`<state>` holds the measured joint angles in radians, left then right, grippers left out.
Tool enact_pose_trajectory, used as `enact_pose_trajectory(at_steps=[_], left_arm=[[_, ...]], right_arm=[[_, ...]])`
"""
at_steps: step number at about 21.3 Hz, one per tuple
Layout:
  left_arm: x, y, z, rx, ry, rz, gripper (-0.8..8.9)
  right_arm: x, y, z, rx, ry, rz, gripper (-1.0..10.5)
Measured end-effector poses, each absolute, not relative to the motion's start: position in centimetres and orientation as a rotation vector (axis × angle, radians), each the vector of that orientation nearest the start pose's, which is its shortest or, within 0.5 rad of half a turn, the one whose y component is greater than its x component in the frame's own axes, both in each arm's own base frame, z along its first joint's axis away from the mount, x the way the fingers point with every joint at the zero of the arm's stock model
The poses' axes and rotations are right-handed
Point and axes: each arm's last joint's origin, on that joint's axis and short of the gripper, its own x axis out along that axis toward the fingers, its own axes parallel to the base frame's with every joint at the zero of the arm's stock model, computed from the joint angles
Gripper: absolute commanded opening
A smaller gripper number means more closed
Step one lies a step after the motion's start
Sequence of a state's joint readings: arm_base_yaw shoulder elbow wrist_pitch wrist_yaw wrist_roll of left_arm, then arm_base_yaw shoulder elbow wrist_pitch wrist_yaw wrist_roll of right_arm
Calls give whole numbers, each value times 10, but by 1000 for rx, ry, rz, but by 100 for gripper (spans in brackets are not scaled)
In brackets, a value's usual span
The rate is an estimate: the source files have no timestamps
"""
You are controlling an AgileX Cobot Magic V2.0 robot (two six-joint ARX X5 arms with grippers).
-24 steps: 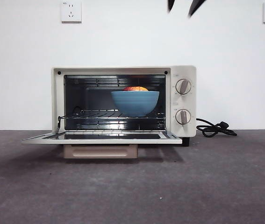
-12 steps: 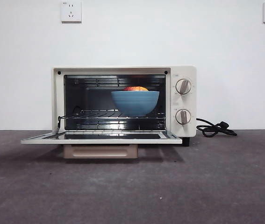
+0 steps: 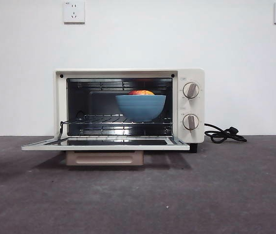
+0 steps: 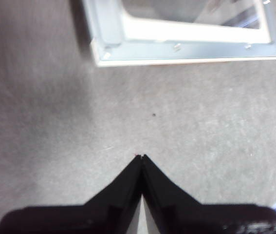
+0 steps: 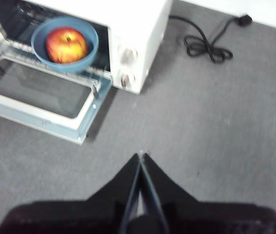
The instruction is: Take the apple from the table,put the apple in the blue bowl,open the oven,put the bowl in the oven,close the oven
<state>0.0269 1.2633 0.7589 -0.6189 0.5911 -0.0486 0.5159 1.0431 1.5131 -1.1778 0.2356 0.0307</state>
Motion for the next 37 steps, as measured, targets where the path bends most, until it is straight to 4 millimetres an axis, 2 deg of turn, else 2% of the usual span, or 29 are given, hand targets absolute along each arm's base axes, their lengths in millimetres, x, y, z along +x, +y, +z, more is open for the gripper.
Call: enact_pose_trajectory(at_steps=[5,7,12,17,29,37], left_arm=[[244,-10,185,-465,1123,-463,-9],[252,-10,175,-488,1138,-448,-9],[273,-8,152,-578,1117,-400,-9],[288,-8,130,-710,1130,-385,-9],[297,-8,133,-873,1074,-357,-9],[307,-8,143,-954,977,-449,-9]], right_arm=[[97,47,395,-158,662,236,-8],[85,41,387,-121,638,230,-8],[69,32,386,-52,603,238,-8],[68,32,386,-35,601,249,-8],[68,32,386,-34,599,249,-8],[68,32,386,-34,599,249,-8]])
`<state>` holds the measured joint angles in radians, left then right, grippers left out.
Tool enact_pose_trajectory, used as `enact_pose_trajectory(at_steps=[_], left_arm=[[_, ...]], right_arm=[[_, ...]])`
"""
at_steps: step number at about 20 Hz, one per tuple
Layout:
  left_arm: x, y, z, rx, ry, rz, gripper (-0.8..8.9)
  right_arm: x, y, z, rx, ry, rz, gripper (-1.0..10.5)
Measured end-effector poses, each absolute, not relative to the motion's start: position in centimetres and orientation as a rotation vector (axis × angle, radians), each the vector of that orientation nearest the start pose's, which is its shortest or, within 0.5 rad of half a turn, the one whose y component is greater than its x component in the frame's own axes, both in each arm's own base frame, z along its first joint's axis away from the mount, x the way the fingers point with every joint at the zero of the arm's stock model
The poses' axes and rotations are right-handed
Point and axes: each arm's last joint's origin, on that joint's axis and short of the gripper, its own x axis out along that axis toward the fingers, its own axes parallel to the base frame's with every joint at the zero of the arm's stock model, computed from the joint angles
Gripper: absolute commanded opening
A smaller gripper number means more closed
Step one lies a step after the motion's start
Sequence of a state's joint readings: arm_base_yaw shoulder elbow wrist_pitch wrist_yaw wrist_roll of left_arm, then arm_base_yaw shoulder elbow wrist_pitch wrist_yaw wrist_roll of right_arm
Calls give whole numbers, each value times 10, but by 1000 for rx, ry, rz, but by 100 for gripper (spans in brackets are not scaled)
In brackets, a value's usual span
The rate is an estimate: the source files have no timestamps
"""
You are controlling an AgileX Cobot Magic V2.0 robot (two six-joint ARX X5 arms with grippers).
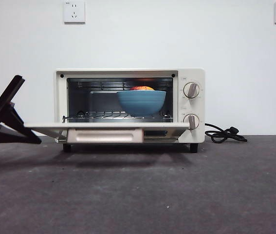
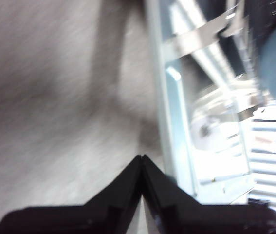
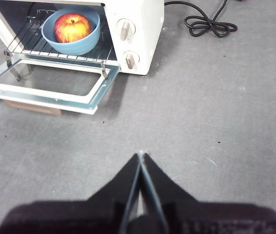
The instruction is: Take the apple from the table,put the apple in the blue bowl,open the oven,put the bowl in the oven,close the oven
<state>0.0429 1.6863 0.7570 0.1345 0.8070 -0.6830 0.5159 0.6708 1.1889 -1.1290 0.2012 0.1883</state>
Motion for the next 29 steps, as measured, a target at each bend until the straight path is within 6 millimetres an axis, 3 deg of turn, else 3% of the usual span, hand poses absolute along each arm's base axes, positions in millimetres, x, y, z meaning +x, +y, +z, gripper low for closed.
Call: enact_pose_trajectory(at_steps=[8,15,20,25,29], left_arm=[[321,-7,159,-1034,909,-463,-9],[359,-9,222,-984,724,-570,-8],[370,-11,250,-953,660,-639,-8],[360,-19,258,-922,709,-720,-8],[323,-26,288,-741,717,-708,-5]], right_arm=[[68,32,386,-34,599,249,-8],[68,32,386,-33,599,249,-8],[68,32,386,-33,600,249,-8],[68,31,386,-42,594,221,-1],[67,29,383,-67,619,170,-1]])
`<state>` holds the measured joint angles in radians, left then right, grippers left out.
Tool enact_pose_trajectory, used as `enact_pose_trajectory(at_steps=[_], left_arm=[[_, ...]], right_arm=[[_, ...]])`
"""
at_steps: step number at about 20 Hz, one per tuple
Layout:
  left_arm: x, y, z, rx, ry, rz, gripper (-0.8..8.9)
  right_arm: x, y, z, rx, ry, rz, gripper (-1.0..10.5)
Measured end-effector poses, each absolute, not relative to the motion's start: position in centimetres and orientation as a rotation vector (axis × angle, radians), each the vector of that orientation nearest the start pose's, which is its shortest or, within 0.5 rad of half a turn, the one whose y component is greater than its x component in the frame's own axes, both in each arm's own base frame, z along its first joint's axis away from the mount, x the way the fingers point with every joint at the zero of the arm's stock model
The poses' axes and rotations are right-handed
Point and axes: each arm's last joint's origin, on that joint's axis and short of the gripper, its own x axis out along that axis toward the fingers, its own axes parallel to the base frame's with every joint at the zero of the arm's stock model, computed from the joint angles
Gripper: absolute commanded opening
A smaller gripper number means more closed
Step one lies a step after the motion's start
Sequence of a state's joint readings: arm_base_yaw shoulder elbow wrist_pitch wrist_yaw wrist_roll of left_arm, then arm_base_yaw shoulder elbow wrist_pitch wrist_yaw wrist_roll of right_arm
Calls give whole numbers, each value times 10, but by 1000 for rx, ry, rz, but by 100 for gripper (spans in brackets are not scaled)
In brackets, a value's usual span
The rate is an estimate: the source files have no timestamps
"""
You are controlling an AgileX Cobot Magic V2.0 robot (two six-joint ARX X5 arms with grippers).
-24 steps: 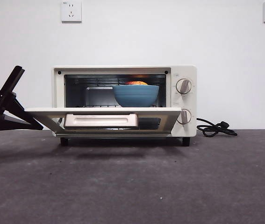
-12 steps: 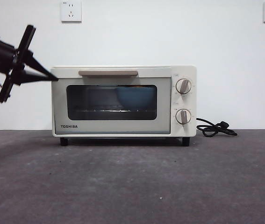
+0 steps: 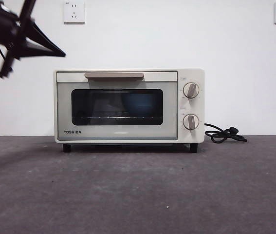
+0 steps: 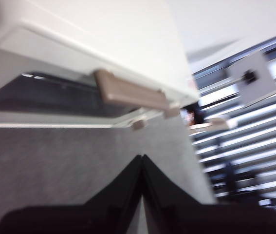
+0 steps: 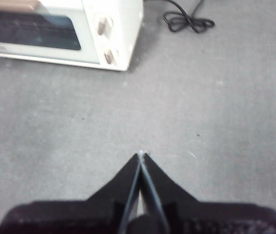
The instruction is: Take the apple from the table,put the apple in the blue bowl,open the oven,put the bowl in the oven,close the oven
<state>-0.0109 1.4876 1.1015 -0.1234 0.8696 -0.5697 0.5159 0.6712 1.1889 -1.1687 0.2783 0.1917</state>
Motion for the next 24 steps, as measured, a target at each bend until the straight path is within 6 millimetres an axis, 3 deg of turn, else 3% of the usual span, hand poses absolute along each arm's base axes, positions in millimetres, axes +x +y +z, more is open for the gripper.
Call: enact_pose_trajectory(at_steps=[4,7,12,16,19,24], left_arm=[[263,-30,314,-382,758,-509,-5],[214,-30,342,-178,688,-415,-4],[140,-25,381,-140,475,-420,-4],[95,-20,381,-152,493,-418,-4],[83,-19,377,-162,540,-413,-4],[97,-20,373,-168,595,-408,-4]], right_arm=[[64,27,378,-86,677,158,0],[62,26,376,-100,708,154,0],[62,26,376,-100,709,154,0],[62,26,376,-100,709,154,0],[62,26,376,-100,709,154,0],[62,26,376,-102,712,153,0]])
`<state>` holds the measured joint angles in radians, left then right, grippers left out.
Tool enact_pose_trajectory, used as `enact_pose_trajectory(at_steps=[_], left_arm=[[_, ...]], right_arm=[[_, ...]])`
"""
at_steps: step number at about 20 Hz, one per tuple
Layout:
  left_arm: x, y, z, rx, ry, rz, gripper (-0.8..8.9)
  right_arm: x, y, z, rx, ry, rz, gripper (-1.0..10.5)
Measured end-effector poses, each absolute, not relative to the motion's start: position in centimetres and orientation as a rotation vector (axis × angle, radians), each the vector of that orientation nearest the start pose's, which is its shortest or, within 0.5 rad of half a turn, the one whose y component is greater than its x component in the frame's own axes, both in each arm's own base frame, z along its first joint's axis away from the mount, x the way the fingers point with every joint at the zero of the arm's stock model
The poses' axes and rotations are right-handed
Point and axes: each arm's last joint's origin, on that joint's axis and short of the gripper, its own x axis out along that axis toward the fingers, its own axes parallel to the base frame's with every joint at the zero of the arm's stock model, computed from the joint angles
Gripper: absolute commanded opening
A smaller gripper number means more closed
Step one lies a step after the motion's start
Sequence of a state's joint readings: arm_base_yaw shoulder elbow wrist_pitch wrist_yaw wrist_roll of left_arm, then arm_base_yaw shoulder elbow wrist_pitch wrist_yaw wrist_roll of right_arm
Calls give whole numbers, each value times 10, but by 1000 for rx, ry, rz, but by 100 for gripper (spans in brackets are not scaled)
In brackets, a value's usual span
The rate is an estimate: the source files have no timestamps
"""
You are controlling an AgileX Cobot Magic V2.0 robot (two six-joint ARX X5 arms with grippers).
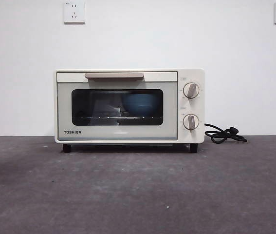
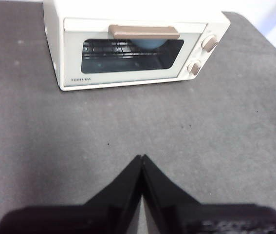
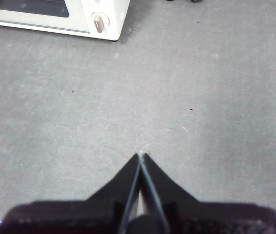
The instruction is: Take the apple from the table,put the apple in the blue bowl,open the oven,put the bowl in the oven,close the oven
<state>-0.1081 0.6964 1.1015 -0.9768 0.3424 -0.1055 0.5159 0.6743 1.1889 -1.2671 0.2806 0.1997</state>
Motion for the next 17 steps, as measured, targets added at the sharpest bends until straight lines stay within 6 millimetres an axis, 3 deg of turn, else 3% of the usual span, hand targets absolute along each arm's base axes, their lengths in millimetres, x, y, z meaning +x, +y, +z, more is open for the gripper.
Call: enact_pose_trajectory(at_steps=[7,11,14,17], left_arm=[[131,-22,362,-164,704,-377,-4],[134,-14,368,40,361,-278,-4],[133,-10,343,95,141,-247,-4],[125,-9,290,115,77,-241,-4]], right_arm=[[63,27,376,-103,714,153,0],[63,27,376,-103,715,153,1],[63,27,376,-103,715,153,0],[63,27,376,-103,715,153,0]])
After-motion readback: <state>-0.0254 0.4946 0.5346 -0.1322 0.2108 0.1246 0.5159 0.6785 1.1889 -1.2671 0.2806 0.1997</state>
